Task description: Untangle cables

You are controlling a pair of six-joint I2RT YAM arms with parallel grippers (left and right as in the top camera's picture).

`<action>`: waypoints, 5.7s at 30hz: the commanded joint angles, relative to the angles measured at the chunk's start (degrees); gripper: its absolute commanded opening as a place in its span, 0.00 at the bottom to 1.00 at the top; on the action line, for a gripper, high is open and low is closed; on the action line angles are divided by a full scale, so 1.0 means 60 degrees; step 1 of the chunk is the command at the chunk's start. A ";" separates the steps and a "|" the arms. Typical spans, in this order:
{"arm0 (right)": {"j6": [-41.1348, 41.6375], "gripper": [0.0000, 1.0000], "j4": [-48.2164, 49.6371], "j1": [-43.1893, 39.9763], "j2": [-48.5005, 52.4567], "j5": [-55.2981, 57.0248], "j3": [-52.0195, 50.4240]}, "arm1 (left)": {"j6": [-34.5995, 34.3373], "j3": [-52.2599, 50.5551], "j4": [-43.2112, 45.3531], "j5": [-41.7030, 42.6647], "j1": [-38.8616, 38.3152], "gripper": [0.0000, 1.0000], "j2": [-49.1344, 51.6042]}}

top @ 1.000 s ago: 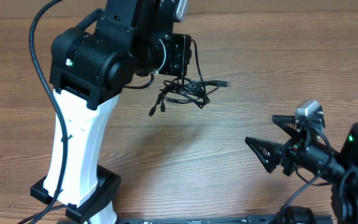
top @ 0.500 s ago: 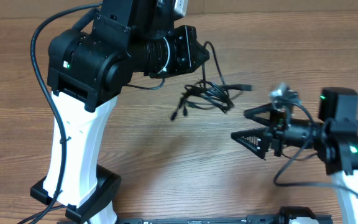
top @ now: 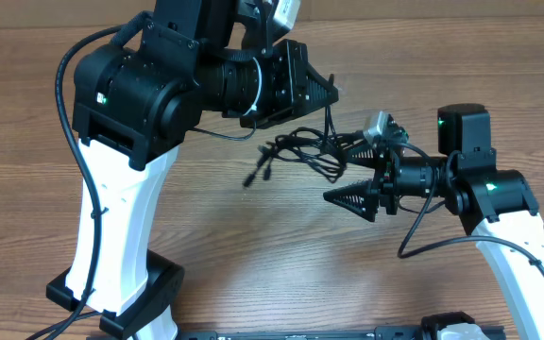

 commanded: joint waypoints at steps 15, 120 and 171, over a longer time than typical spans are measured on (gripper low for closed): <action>0.2218 0.04 0.1239 -0.0004 0.0000 0.3231 -0.0004 | -0.0488 0.0543 0.0444 0.0510 0.0015 0.04 -0.0036; 1.2921 0.04 0.5042 -0.0222 -0.1111 0.0200 0.3778 | 0.9038 -0.7777 0.1840 -0.2109 0.2856 0.04 -0.2328; 0.6109 0.04 -0.0098 -0.5457 0.0189 1.0411 0.3774 | 0.7235 -0.8276 0.2929 -0.0991 0.9388 0.04 -0.2280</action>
